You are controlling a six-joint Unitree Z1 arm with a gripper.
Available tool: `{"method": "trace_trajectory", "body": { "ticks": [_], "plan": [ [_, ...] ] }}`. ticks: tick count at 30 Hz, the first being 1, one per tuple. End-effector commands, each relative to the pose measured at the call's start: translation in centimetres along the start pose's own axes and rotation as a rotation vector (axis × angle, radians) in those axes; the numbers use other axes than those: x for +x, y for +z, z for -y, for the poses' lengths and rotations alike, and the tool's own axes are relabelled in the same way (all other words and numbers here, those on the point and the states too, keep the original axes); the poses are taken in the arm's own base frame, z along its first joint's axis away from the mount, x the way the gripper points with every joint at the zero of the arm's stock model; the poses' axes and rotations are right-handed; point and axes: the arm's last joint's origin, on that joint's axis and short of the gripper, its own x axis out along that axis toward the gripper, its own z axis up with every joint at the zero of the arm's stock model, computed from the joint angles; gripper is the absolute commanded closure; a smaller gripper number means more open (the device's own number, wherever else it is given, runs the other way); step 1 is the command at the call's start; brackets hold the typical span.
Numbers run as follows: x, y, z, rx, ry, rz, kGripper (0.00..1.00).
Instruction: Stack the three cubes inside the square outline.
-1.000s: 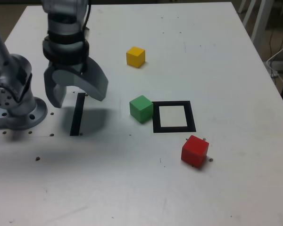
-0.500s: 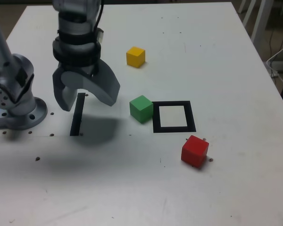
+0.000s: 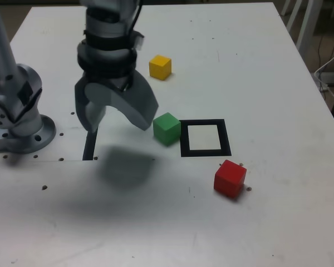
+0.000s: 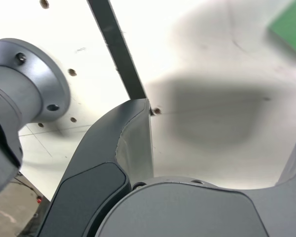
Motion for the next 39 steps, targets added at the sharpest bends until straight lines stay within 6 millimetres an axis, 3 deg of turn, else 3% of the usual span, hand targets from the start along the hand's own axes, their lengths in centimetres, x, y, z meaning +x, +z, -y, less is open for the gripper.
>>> {"method": "trace_trajectory", "body": {
  "ticks": [1,26,39],
  "plan": [
    [-0.3,0.7,0.4,0.02,0.003,-0.005,0.0],
    [-1.8,8.9,3.5,0.248,0.051,0.001,0.01],
    [-1.6,12.9,4.0,0.334,0.069,0.012,0.01]
  ]
}}
